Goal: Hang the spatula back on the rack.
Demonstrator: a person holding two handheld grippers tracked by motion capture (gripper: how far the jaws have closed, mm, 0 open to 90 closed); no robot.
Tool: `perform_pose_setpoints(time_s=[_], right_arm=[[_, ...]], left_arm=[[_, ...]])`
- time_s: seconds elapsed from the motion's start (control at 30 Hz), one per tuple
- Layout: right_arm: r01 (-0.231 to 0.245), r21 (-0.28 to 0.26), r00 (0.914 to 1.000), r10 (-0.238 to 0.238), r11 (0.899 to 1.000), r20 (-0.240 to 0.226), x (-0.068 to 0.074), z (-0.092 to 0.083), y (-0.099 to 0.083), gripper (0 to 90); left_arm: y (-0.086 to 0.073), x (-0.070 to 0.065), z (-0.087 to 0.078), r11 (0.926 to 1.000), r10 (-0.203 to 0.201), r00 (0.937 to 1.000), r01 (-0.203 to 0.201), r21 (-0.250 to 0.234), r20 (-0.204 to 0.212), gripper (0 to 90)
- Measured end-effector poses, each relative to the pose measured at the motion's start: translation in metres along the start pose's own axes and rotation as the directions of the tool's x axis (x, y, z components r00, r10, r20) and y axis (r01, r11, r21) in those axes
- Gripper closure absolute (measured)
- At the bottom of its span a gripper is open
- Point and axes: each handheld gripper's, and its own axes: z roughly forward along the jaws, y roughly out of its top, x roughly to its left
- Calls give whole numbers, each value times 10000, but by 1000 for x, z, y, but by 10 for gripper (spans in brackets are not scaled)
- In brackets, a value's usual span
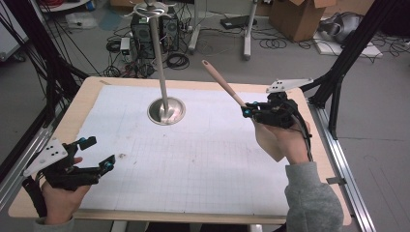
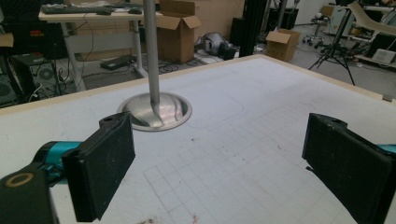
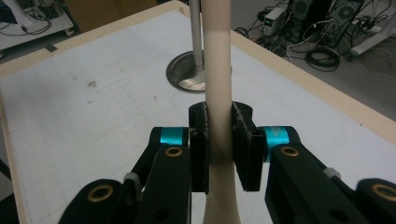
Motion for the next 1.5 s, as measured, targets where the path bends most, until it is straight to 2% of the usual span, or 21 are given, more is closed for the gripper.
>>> perform_pose_setpoints(time_s=[0.13, 0.57, 0.6, 1.13, 1.3, 1.5], right_arm=[[122, -70, 9999, -123, 9999, -110, -2, 3, 4, 784], [-55, -241, 9997, 49, 9997, -228, -11, 10, 10, 784], [-158, -212, 9996, 152, 9997, -255, -11, 9, 11, 784], [102, -574, 9995, -120, 9983, -306, -9, 7, 39, 784], [112, -609, 9991, -137, 9981, -410, -8, 9, 45, 784], [182, -669, 9986, -215, 9976, -484, -8, 9, 53, 784]], left_arm=[[0, 0, 0, 10000, -2, 10000, 2, 12, 12, 97], [0, 0, 1, 10000, -22, 10000, 22, -15, 56, 97], [0, 0, 1, 10000, -18, 10000, 18, -12, 62, 97], [-1, 2, 0, 9999, -41, 9997, 43, -112, 224, 97], [-2, 4, 0, 9995, -18, 9999, 22, -329, 122, 84], [-4, 7, 2, 9997, -70, 9997, 75, -225, 221, 83]])
